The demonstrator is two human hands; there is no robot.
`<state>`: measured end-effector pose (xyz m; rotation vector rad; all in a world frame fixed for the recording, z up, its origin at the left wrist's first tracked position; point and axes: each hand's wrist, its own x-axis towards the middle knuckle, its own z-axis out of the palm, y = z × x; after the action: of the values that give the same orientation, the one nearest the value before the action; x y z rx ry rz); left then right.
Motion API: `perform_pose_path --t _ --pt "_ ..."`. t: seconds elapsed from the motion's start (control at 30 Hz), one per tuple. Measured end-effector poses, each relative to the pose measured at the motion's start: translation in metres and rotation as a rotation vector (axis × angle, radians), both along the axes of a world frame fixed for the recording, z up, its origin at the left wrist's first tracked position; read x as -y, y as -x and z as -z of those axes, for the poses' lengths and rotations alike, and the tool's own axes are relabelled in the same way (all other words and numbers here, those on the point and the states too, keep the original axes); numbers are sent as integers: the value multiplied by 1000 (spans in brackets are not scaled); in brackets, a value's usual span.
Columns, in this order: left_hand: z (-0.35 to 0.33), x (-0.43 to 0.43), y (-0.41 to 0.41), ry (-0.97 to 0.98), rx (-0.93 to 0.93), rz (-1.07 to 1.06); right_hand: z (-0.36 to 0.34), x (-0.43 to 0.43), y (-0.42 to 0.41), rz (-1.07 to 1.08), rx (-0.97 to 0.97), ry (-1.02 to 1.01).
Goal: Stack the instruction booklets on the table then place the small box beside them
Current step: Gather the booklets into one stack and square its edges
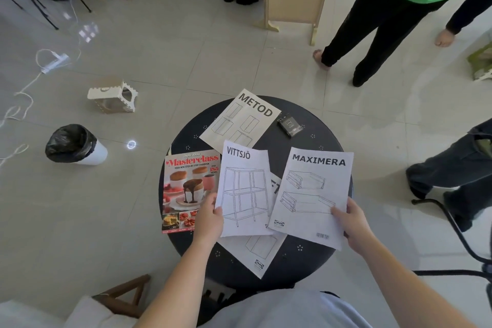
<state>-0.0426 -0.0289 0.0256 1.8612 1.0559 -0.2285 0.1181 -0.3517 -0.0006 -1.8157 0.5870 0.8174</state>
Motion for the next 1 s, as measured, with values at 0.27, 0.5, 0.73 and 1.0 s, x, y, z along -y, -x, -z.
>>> perform_pose_path --t 0.27,0.5,0.73,1.0 --pt "-28 3 19 122 91 -78 -37 0 8 -30 27 -297" --pt "-37 18 21 266 197 -74 -62 -23 18 -33 30 -454" --pt "-40 14 20 435 182 14 -77 -39 33 -10 15 -484" --pt "-31 5 16 530 141 182 -67 -64 57 194 126 -338"
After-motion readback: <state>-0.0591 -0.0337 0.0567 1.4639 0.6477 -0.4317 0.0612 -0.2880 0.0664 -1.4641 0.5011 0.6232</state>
